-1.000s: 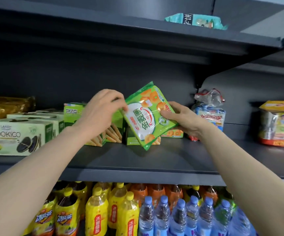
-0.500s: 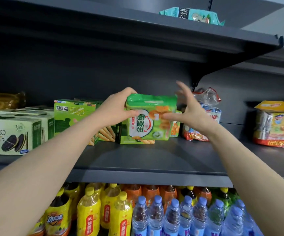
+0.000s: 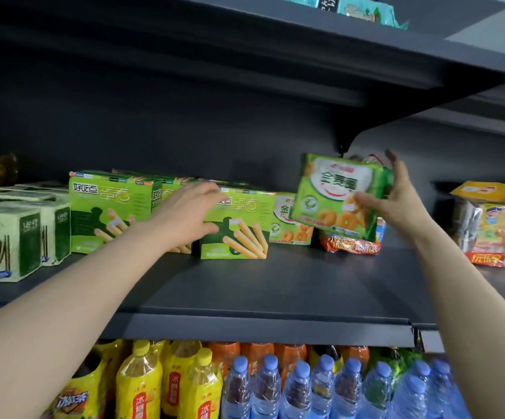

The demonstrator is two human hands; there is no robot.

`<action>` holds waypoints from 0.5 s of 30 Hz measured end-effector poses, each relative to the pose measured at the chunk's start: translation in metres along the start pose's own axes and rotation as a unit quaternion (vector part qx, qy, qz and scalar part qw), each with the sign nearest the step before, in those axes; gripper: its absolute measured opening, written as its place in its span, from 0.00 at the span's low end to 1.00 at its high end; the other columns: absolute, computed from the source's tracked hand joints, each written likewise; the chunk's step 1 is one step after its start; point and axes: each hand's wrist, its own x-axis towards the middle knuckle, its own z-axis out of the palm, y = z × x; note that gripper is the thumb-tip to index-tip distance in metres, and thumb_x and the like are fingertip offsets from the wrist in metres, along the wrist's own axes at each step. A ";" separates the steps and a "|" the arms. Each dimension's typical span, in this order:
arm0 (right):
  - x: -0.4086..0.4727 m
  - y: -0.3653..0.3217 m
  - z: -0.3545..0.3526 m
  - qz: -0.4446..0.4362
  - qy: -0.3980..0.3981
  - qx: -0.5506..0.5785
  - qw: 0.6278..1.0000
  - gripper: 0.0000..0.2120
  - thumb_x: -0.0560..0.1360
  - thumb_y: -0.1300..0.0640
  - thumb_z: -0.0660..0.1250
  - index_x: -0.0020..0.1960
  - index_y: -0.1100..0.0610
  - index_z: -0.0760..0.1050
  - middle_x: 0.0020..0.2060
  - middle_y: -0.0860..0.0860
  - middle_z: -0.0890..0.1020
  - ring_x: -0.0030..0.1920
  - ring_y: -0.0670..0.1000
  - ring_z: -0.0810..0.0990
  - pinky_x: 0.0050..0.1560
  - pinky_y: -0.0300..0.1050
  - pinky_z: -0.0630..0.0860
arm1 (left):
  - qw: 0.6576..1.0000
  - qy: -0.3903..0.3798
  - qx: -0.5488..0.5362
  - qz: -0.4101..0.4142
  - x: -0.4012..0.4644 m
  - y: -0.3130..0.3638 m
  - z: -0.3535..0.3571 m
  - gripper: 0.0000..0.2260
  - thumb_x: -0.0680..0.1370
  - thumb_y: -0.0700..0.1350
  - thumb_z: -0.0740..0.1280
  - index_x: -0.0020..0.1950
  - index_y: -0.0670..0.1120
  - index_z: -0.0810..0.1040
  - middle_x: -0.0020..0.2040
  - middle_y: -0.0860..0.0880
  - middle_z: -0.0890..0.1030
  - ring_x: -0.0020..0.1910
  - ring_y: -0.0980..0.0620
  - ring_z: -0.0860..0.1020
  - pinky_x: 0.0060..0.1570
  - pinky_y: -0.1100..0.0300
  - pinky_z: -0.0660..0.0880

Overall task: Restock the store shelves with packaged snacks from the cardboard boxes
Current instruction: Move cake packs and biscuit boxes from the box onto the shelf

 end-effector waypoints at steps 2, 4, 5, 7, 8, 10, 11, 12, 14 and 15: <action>0.004 0.023 -0.003 0.020 0.013 -0.056 0.998 0.40 0.71 0.62 0.77 0.74 0.38 0.62 0.55 0.49 0.82 0.49 0.49 0.84 0.50 0.45 0.82 | 0.999 -0.001 0.039 -0.003 -0.002 -0.003 0.013 0.34 0.77 0.52 0.71 0.79 0.53 0.60 0.79 0.51 0.60 0.77 0.47 0.59 0.75 0.54 0.54; 0.007 0.041 0.009 0.042 -0.019 -0.101 0.994 0.33 0.71 0.64 0.76 0.68 0.41 0.68 0.56 0.53 0.83 0.53 0.56 0.83 0.57 0.55 0.81 | 0.998 0.025 0.062 -0.001 -0.001 -0.003 0.020 0.36 0.76 0.51 0.73 0.80 0.52 0.58 0.79 0.49 0.58 0.77 0.45 0.58 0.76 0.51 0.53; 0.009 0.050 0.019 0.047 -0.043 -0.111 0.992 0.31 0.71 0.66 0.76 0.66 0.42 0.70 0.55 0.54 0.82 0.53 0.58 0.83 0.57 0.56 0.80 | 0.997 0.038 0.071 -0.002 0.000 -0.002 0.022 0.37 0.75 0.51 0.73 0.80 0.52 0.58 0.79 0.48 0.58 0.77 0.43 0.59 0.76 0.50 0.53; 0.012 0.062 0.042 0.056 -0.073 -0.108 0.990 0.29 0.73 0.67 0.74 0.66 0.43 0.71 0.54 0.54 0.81 0.52 0.59 0.82 0.54 0.53 0.80 | 0.995 0.046 0.086 -0.007 0.002 -0.003 0.023 0.37 0.76 0.50 0.73 0.80 0.51 0.58 0.79 0.47 0.58 0.76 0.43 0.60 0.76 0.49 0.54; 0.014 0.066 0.054 0.056 -0.080 -0.115 0.989 0.28 0.74 0.65 0.74 0.67 0.45 0.70 0.55 0.54 0.80 0.52 0.58 0.81 0.53 0.50 0.79 | 0.995 0.043 0.091 -0.010 0.003 -0.003 0.023 0.36 0.76 0.50 0.73 0.79 0.50 0.59 0.79 0.47 0.58 0.76 0.43 0.60 0.76 0.49 0.54; 0.021 0.071 0.076 0.039 -0.075 -0.186 0.979 0.28 0.76 0.62 0.71 0.72 0.47 0.68 0.60 0.56 0.74 0.53 0.59 0.78 0.55 0.49 0.75 | 0.994 0.046 0.096 -0.010 0.002 -0.004 0.022 0.34 0.76 0.49 0.73 0.79 0.49 0.62 0.79 0.47 0.58 0.75 0.42 0.62 0.76 0.49 0.54; 0.025 0.074 0.086 0.028 -0.066 -0.238 0.969 0.29 0.77 0.61 0.70 0.75 0.46 0.66 0.63 0.58 0.70 0.55 0.62 0.77 0.59 0.51 0.75 | 0.994 0.050 0.096 -0.006 0.001 -0.005 0.022 0.34 0.75 0.48 0.73 0.78 0.49 0.63 0.79 0.47 0.59 0.75 0.42 0.63 0.75 0.49 0.56; 0.030 0.076 0.094 0.022 -0.060 -0.287 0.956 0.29 0.78 0.60 0.68 0.76 0.46 0.64 0.67 0.61 0.66 0.58 0.65 0.76 0.62 0.54 0.74 | 0.994 0.052 0.096 -0.003 0.000 -0.005 0.022 0.33 0.75 0.48 0.74 0.77 0.48 0.64 0.79 0.47 0.59 0.74 0.42 0.63 0.75 0.49 0.56; 0.038 0.079 0.108 -0.001 -0.057 -0.373 0.926 0.31 0.79 0.61 0.66 0.78 0.44 0.61 0.75 0.63 0.59 0.68 0.68 0.68 0.69 0.59 0.69 | 0.994 0.047 0.099 0.001 -0.001 -0.005 0.022 0.33 0.76 0.48 0.73 0.78 0.49 0.64 0.79 0.48 0.58 0.75 0.43 0.62 0.75 0.50 0.56; 0.039 0.077 0.112 -0.018 -0.057 -0.413 0.909 0.33 0.79 0.62 0.66 0.79 0.43 0.60 0.77 0.62 0.56 0.73 0.68 0.62 0.72 0.61 0.66 | 0.994 0.043 0.100 0.002 -0.001 -0.006 0.022 0.33 0.76 0.48 0.72 0.78 0.49 0.63 0.80 0.48 0.57 0.76 0.43 0.61 0.76 0.50 0.55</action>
